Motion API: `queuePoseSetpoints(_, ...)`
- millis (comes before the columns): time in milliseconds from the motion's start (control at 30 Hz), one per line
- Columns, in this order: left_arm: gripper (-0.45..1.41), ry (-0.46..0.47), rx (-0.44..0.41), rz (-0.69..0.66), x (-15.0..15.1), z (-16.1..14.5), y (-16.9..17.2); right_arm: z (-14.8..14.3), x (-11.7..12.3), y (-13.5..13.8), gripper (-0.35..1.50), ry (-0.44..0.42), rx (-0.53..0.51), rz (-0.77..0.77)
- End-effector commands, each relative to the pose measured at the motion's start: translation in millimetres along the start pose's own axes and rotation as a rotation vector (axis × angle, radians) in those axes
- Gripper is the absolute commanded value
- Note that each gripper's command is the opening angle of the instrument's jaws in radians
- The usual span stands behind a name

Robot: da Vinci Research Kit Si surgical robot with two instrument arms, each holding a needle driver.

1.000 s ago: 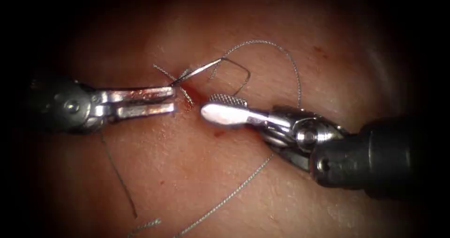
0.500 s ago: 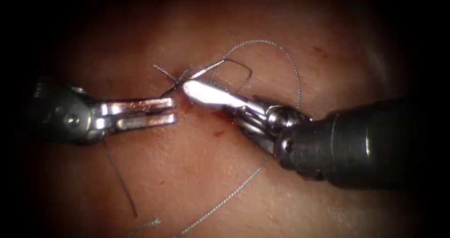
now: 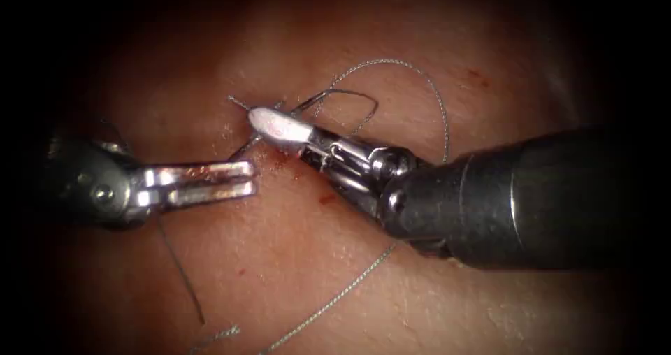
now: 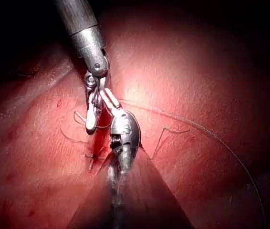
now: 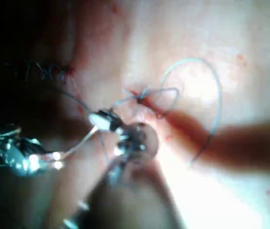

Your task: Wound Closure

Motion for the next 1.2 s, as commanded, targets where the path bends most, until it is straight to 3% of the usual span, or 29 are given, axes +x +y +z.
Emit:
queuePoseSetpoints(33, -0.45, 0.001, 0.0, -0.003, -0.5, 0.5, 0.3, -0.4, -0.1, 0.4, -0.35, -0.007, 0.002, -0.04)
queuePoseSetpoints(133, -0.45, -0.006, -0.002, -0.027, -0.5, 0.6, 0.2, -0.7, 0.5, 0.7, -0.35, -0.005, 0.005, -0.063)
queuePoseSetpoints(167, 0.12, -0.031, -0.009, -0.112, -0.5, 0.6, 0.0, -0.9, 0.9, 0.8, -0.35, -0.013, -0.005, -0.076)
queuePoseSetpoints(267, 0.42, -0.068, -0.032, -0.185, -0.4, 0.5, -0.1, -1.2, 1.3, 1.1, -0.35, -0.03, -0.029, -0.096)
queuePoseSetpoints(367, 0.84, -0.137, -0.072, -0.239, -0.4, 0.3, 0.0, -1.6, 2.1, 1.3, -0.35, -0.051, -0.057, -0.157)
queuePoseSetpoints(500, 0.73, -0.213, -0.092, -0.261, -0.5, -0.6, -0.3, -2.0, 3.3, 1.3, -0.35, -0.071, -0.107, -0.294)
queuePoseSetpoints(633, 0.34, -0.265, -0.07, -0.25, -1.4, -1.6, -1.0, -2.2, 4.6, 1.1, -0.35, -0.095, -0.186, -0.479)
queuePoseSetpoints(700, 0.24, -0.306, -0.071, -0.246, -2.4, -2.0, -1.4, -2.2, 5.1, 0.9, -0.35, -0.1, -0.218, -0.55)
queuePoseSetpoints(867, 0.11, -0.399, -0.088, -0.233, -5.9, -2.1, -1.1, -1.7, 6.2, 0.6, -0.35, -0.105, -0.305, -0.722)
queuePoseSetpoints(1000, -0.11, -0.476, -0.1, -0.235, -9.1, -1.9, -0.6, -1.4, 6.4, 0.8, -0.35, -0.12, -0.367, -0.85)
queuePoseSetpoints(1200, -0.21, -0.516, -0.09, -0.252, -13.1, -1.6, -0.8, -0.9, 6.7, 1.1, -0.35, -0.169, -0.447, -1.116)
